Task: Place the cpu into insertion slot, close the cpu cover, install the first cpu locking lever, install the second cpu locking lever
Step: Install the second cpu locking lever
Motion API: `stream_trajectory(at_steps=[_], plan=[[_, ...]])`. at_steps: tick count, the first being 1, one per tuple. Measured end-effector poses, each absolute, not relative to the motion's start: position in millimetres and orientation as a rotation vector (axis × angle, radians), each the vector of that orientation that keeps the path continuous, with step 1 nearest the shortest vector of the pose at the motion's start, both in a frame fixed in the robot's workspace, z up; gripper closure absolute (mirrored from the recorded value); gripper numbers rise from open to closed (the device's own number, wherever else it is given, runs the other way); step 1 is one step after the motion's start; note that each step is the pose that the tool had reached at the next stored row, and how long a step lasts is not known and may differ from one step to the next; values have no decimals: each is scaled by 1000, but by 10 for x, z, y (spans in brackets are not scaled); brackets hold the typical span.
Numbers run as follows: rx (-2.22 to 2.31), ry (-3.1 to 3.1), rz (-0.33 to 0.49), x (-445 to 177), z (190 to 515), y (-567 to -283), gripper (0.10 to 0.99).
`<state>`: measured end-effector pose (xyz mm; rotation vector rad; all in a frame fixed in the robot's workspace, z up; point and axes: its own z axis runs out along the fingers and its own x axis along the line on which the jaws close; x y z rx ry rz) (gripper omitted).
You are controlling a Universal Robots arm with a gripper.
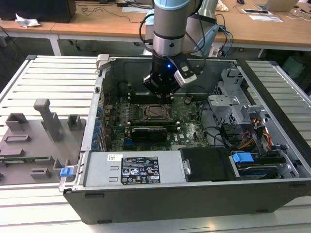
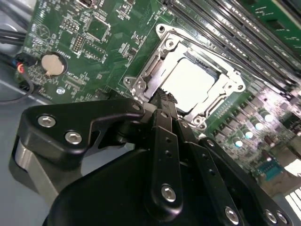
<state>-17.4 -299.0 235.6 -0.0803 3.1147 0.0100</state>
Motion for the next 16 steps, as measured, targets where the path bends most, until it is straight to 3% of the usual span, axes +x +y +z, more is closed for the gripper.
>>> stream_trajectory(at_steps=[16], plan=[[-80, 3115, 10, -174, 2504, -3099, 976]])
